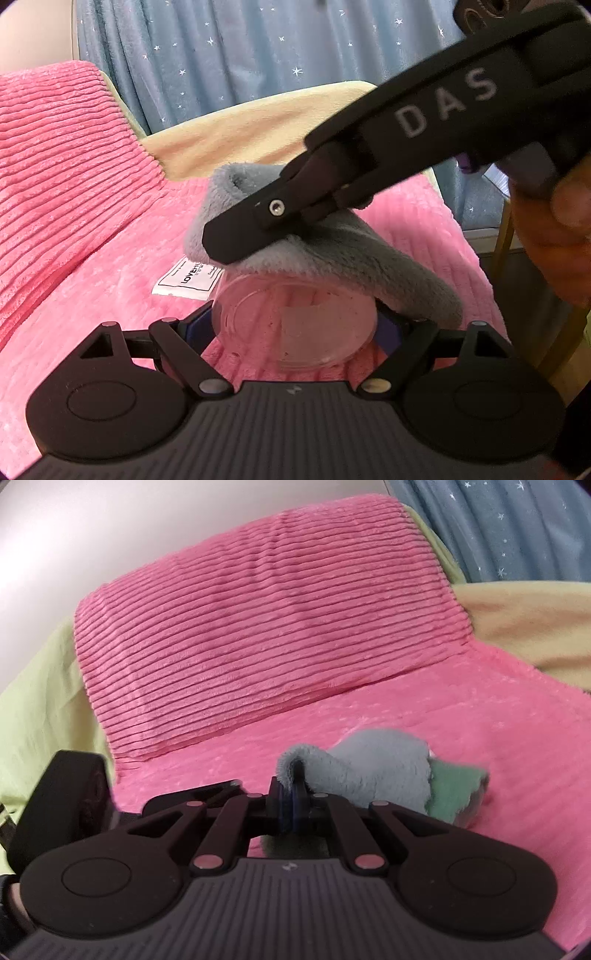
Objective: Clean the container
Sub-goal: 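Hold the jar with the left gripper while the right gripper rubs the cloth along its side wall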
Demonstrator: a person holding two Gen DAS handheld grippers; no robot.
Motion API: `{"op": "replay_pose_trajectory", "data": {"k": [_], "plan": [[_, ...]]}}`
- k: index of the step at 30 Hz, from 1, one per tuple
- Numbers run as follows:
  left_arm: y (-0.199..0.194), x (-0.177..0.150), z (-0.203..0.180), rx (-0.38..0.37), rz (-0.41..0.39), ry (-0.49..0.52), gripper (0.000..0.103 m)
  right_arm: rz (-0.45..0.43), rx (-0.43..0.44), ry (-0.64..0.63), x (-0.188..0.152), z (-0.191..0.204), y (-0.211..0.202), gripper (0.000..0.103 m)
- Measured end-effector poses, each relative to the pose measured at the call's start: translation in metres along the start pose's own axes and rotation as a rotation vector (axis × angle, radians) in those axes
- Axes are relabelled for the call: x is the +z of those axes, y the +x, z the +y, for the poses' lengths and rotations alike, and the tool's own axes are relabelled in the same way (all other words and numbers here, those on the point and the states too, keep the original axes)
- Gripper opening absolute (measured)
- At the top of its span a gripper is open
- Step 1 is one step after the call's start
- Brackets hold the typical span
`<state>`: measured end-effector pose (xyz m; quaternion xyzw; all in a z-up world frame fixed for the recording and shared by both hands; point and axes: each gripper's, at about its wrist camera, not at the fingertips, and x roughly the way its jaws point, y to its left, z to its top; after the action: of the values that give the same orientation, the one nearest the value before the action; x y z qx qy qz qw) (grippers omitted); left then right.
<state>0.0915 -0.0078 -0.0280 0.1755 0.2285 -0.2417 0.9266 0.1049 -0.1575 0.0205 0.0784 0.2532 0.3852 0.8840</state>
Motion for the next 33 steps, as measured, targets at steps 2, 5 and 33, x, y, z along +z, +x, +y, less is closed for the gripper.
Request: {"op": "replay_pose_trajectory", "data": {"k": [2,5,33], "plan": [[0.001,-0.001,-0.003,0.006,-0.001,0.016,0.085,-0.042,-0.076,0.04,0.003,-0.014,-0.002,0.002],[-0.001,-0.003,-0.007,-0.001,-0.006,0.005,0.085,-0.077,-0.101,0.124,0.005,-0.034,-0.004,0.001],[-0.028,-0.035,-0.033,-0.047,-0.042,-0.109,0.086,-0.058,-0.058,0.155,0.002,-0.035,-0.008,0.001]]}}
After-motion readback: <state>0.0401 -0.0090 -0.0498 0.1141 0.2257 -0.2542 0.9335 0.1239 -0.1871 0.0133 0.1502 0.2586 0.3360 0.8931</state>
